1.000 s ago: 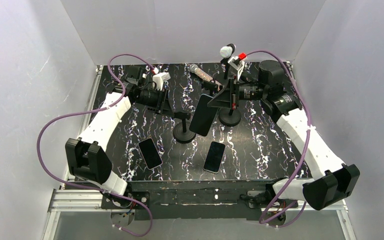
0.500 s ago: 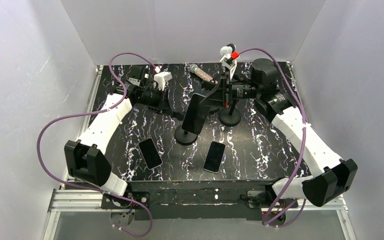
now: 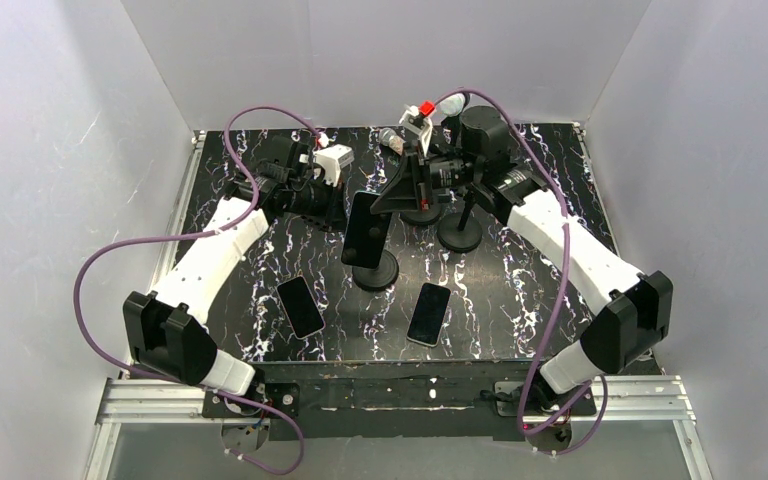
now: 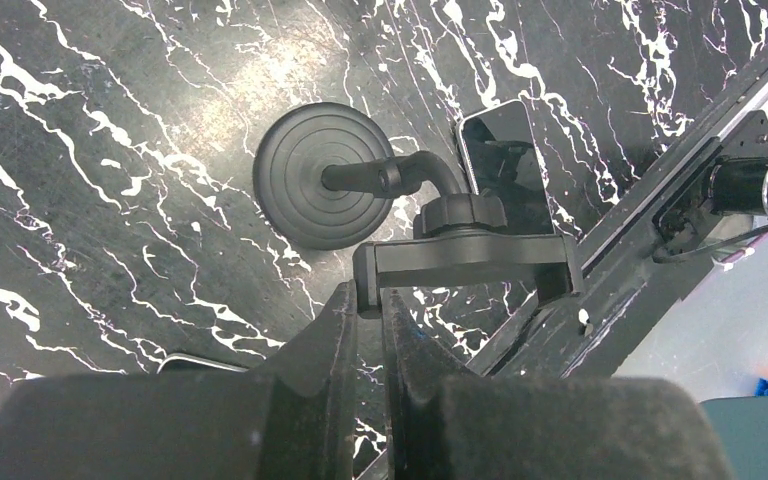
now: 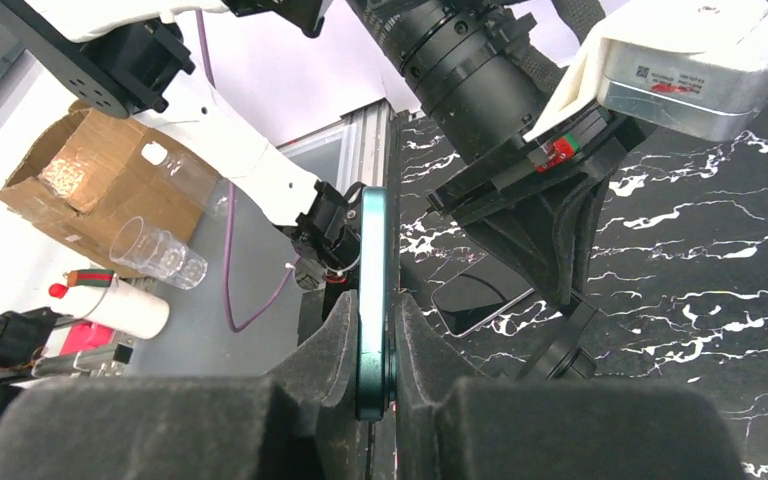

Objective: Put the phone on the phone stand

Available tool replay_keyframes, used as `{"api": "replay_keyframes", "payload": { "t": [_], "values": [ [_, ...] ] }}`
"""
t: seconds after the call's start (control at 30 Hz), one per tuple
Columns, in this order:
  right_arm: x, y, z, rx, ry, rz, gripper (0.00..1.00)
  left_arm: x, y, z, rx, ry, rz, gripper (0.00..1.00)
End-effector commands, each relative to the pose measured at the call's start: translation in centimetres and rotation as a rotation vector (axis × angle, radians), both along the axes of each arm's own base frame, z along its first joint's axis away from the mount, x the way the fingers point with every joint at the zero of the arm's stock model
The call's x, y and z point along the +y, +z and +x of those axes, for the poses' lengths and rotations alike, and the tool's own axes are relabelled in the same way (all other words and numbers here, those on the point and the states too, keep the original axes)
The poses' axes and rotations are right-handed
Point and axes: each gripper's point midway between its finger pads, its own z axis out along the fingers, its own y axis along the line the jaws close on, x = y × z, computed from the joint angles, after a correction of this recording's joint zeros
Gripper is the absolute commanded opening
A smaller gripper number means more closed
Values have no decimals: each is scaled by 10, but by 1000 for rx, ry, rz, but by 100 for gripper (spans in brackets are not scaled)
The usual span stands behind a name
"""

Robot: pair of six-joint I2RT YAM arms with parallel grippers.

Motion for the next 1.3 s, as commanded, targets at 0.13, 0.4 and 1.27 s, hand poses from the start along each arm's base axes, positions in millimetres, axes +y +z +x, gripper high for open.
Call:
{"api": "replay_keyframes", "payload": {
  "t": [0.13, 0.4, 1.27],
  "values": [
    [10, 26, -17, -187, 184, 105, 1, -3, 20, -7, -83, -29, -47, 0],
    [15, 12, -33, -291, 363, 159, 1, -5, 19, -10, -73, -45, -58, 0],
    [41, -23, 11, -467, 283, 127, 1, -2, 22, -16, -91, -67, -49, 0]
  ]
}}
